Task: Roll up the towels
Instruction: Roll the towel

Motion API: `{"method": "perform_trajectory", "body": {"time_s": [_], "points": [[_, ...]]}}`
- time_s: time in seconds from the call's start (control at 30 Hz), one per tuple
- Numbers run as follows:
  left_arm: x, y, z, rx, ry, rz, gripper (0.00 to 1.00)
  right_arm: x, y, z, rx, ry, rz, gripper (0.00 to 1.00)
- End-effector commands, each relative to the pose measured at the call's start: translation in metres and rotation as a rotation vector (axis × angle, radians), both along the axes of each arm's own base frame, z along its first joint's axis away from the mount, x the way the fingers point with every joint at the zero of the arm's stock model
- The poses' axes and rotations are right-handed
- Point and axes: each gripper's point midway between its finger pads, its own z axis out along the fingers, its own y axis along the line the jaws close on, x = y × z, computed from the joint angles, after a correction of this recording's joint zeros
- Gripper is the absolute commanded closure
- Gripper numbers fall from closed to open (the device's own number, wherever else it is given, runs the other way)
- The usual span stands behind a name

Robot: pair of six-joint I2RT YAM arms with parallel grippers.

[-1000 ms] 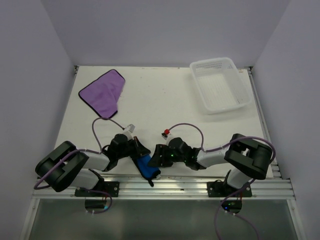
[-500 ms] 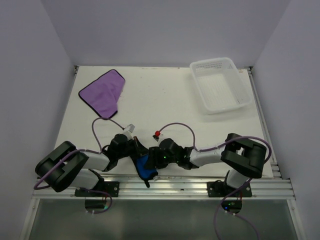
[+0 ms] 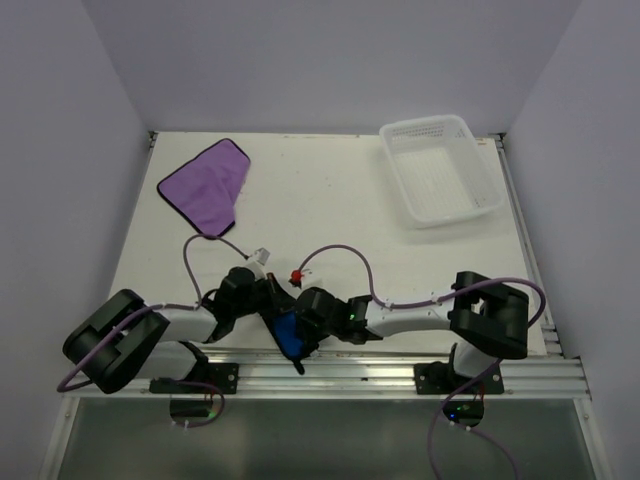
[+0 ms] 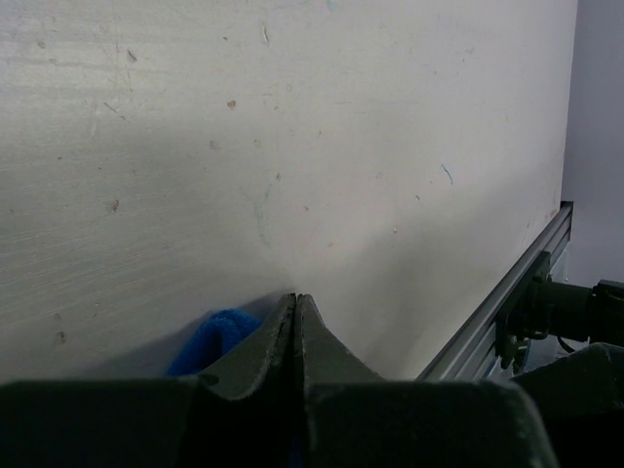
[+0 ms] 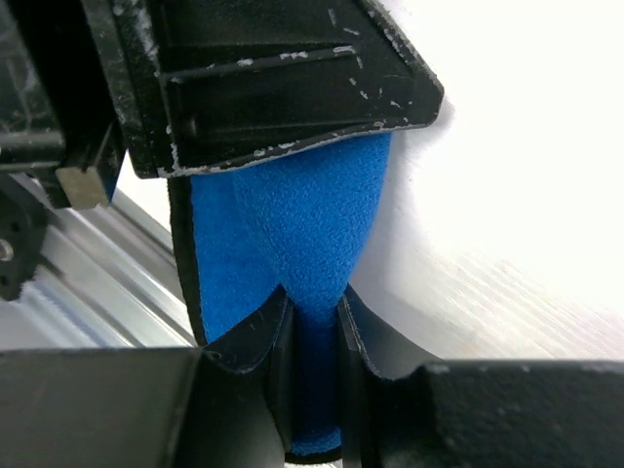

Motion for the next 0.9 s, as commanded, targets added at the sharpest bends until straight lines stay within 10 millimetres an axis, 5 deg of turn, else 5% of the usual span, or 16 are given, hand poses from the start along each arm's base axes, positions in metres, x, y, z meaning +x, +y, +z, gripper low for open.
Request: {"method": "perform_trajectory", "body": {"time_s": [0.0, 0.2, 0.4, 0.67, 0.87], "points": [[0.007, 0.011, -0.007, 0.103, -0.021, 0.012, 0.93, 0.002, -0.024, 0.002, -0.161, -0.097, 0.015, 0.88], [0.022, 0.009, 0.018, 0.122, -0.075, 0.022, 0.63, 0.006, -0.034, 0.01, -0.258, -0.207, 0.039, 0.93], [0.037, 0.006, 0.051, 0.116, -0.152, 0.037, 0.6, 0.003, -0.039, 0.016, -0.338, -0.352, 0.078, 0.94], [0.033, -0.005, 0.062, 0.053, -0.133, 0.007, 0.59, 0.0, -0.033, 0.04, -0.478, -0.618, 0.102, 1.0], [0.026, -0.018, 0.078, -0.051, -0.128, -0.013, 0.59, -0.005, -0.025, 0.036, -0.617, -0.71, 0.147, 0.99]]}}
